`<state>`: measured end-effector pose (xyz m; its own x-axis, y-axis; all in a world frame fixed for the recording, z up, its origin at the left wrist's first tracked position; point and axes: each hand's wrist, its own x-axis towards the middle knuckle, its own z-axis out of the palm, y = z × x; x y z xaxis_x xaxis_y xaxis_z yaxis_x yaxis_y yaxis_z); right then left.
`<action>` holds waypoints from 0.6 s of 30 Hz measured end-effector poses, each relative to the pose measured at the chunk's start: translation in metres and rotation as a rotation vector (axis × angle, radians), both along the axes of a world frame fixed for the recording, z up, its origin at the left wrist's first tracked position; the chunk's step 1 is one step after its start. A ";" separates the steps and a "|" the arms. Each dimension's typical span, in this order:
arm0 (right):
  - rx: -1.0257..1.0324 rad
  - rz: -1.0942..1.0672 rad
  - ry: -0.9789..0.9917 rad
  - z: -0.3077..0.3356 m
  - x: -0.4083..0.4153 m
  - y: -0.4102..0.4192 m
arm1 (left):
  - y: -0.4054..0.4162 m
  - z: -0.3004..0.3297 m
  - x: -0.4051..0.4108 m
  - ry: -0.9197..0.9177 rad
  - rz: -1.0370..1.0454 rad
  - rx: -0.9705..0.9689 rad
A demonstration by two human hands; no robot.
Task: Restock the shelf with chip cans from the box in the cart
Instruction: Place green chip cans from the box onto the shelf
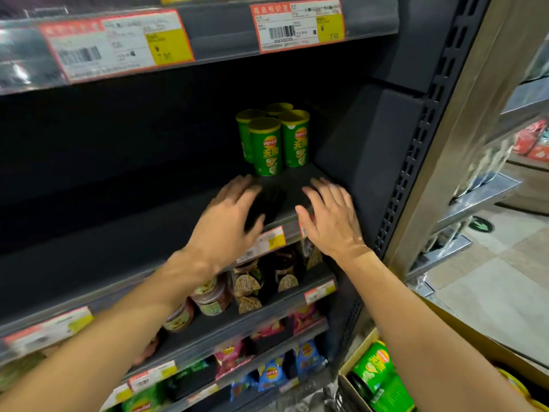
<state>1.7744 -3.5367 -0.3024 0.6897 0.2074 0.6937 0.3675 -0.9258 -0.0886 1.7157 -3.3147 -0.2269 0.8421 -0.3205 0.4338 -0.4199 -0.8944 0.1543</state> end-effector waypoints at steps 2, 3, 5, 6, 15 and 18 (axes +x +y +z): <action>-0.004 -0.025 0.071 -0.004 -0.022 0.001 | 0.000 -0.012 -0.017 -0.049 -0.076 0.067; 0.017 -0.019 0.104 -0.009 -0.037 0.002 | -0.003 -0.019 -0.024 -0.064 -0.109 0.092; 0.049 0.006 0.162 -0.024 -0.067 0.000 | -0.013 -0.034 -0.039 -0.038 -0.128 0.119; 0.040 0.008 0.201 -0.032 -0.082 -0.002 | -0.019 -0.040 -0.045 0.003 -0.113 0.139; 0.038 -0.215 0.518 -0.104 -0.233 -0.039 | -0.091 -0.100 -0.104 0.132 -0.271 0.186; 0.094 -0.307 0.636 -0.123 -0.281 -0.055 | -0.121 -0.128 -0.127 0.226 -0.387 0.188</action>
<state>1.4939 -3.5920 -0.4256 0.9844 -0.1023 0.1428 -0.0582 -0.9570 -0.2843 1.5884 -3.4354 -0.3553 0.7119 -0.6842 0.1582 -0.7020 -0.7001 0.1310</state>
